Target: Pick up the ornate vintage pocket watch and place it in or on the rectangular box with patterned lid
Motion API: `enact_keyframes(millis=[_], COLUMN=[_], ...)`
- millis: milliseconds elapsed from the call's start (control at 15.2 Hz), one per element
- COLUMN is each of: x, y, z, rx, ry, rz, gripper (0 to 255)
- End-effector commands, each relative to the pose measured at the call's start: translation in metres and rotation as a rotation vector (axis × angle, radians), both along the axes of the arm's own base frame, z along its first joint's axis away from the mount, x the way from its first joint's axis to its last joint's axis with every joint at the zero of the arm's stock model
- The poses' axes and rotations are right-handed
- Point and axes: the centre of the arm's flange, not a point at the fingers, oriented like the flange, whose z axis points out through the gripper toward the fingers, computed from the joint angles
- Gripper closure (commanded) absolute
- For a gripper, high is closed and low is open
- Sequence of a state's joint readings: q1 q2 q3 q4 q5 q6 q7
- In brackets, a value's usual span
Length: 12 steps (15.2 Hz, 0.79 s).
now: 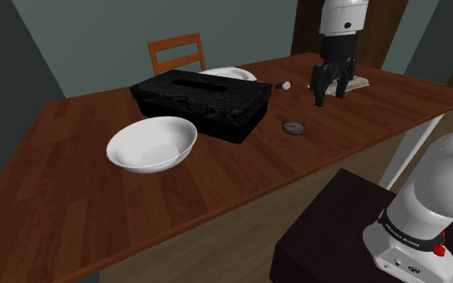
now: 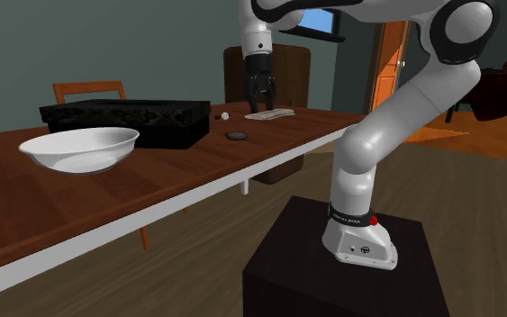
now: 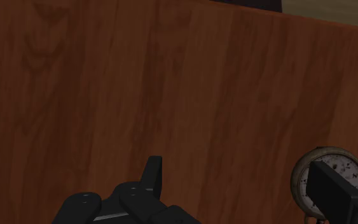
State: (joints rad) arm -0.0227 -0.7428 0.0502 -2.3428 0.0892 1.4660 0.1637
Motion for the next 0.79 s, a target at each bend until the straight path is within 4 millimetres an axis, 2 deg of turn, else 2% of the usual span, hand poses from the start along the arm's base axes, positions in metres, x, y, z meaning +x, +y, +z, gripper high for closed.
enact_keyframes(millis=[0,528,726], x=[0.0,0.026,0.026], y=[0.0,0.097,0.097], z=[0.0,-0.021,-0.037], rx=[0.0,-0.04,-0.04], ry=[0.0,-0.158,-0.158], rz=[0.0,0.089,0.089], gripper=[0,0,0])
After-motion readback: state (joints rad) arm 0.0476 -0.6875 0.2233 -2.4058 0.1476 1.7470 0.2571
